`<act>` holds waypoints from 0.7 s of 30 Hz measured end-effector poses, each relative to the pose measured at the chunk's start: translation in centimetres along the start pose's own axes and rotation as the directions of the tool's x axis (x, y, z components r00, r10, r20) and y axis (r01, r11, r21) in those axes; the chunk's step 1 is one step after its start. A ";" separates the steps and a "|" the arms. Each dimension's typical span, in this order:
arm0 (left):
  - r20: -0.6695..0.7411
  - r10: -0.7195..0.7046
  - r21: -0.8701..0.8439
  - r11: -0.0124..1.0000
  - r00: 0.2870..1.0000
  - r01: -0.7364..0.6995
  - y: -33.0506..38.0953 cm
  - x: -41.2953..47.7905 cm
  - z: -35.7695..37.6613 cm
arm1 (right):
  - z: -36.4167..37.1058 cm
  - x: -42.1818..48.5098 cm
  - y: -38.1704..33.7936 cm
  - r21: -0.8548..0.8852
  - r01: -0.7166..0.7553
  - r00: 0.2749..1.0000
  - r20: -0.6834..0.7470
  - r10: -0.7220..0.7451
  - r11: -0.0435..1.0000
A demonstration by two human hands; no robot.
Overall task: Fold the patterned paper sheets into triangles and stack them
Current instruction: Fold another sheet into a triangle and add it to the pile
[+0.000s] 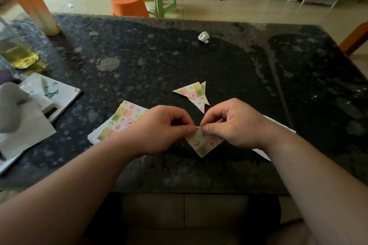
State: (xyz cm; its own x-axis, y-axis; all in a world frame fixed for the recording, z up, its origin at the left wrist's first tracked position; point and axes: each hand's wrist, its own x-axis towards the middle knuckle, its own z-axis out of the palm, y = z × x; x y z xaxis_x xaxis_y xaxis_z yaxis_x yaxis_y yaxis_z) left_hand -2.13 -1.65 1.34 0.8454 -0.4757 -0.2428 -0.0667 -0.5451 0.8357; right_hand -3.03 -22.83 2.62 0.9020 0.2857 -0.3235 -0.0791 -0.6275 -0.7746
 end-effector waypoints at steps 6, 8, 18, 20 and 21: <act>0.040 -0.058 -0.116 0.991 0.998 0.062 -0.6 0.3 -1.2 | -1.2 -0.4 0.2 -0.017 -0.054 0.999 -0.005 0.054 0.998; 0.055 -0.063 -0.126 0.990 0.997 0.069 -0.7 0.3 -1.6 | -1.6 -0.7 0.4 -0.008 -0.073 0.997 -0.010 0.073 0.997; -0.262 -0.188 -0.023 0.982 0.946 0.189 -2.1 0.1 -2.8 | -2.6 -0.6 2.7 0.092 -0.306 0.937 -0.144 0.317 0.948; -0.335 -0.167 0.010 0.983 0.927 0.181 -2.0 0.5 -1.6 | -1.5 -0.1 2.2 0.295 -0.295 0.931 -0.126 0.343 0.909; -0.357 -0.134 0.052 0.985 0.924 0.163 -2.1 0.6 -1.2 | -1.0 0.1 1.8 0.419 -0.296 0.926 -0.095 0.365 0.859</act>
State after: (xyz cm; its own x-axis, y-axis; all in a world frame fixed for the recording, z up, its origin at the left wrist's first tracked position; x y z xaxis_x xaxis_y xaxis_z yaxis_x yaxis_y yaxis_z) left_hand -0.86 0.00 0.01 0.9798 -0.1200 -0.1603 0.0444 -0.6506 0.7581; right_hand -2.70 -24.65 1.77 0.8466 -0.0333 -0.5312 -0.5126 -0.3200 -0.7968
